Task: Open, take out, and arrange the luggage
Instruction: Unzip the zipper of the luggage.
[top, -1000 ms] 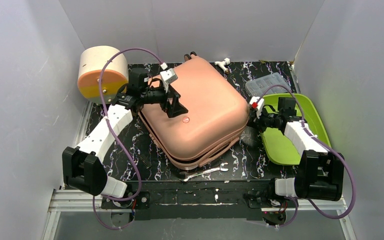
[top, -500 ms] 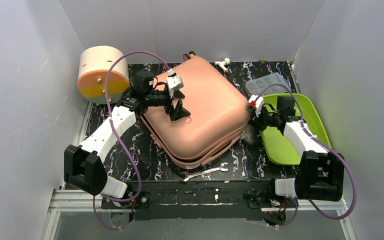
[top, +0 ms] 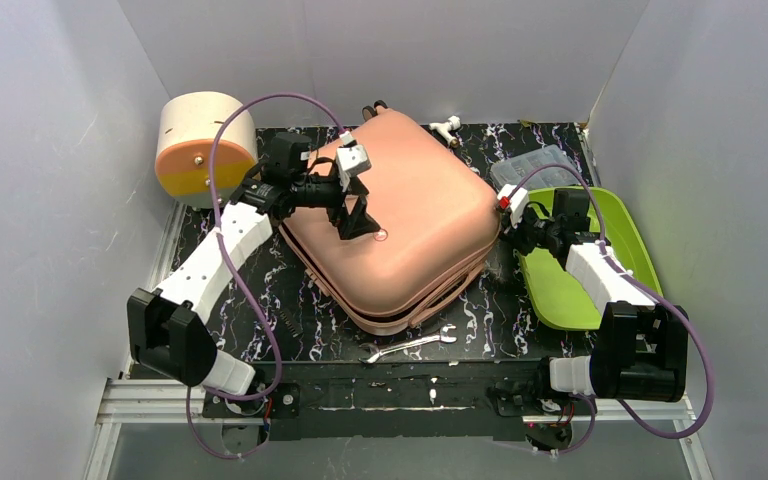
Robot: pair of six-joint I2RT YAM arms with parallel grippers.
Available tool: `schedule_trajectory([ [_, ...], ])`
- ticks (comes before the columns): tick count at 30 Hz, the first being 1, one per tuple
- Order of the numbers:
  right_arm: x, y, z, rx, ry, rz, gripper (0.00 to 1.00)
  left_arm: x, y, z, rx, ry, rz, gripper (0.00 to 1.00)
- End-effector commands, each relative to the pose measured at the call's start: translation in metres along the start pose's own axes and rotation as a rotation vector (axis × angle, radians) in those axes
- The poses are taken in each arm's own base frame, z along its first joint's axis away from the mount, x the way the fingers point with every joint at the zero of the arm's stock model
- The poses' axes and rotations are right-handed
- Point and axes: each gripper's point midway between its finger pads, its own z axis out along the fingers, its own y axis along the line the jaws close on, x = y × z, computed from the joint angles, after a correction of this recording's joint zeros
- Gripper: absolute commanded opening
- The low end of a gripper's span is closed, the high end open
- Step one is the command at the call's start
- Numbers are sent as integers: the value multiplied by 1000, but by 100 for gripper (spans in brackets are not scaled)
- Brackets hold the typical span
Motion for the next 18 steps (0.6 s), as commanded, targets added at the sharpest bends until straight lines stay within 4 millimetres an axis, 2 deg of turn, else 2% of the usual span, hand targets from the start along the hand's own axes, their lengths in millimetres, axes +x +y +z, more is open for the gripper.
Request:
schedule_trajectory([
  [1,-35,-57,-19,210,-78,-140,1,-19,-31,-18,56,43,-25,98],
  [3,-35,-55,-18,201,-83,-130,1,-20,-53,-29,92,68,107,98],
  [5,-34,-50,-16,183,-97,-115,1,-9,-73,-43,157,105,207,98],
  [9,-35,-46,-11,146,-111,-77,1,41,-124,-75,347,207,365,98],
  [12,-31,-43,-8,116,-97,-39,1,75,-147,-84,435,228,425,98],
  [15,-30,-42,-7,94,-91,-13,1,99,-156,-84,486,259,472,98],
  [18,-28,-39,-6,75,-92,9,1,120,-151,-78,502,306,514,98],
])
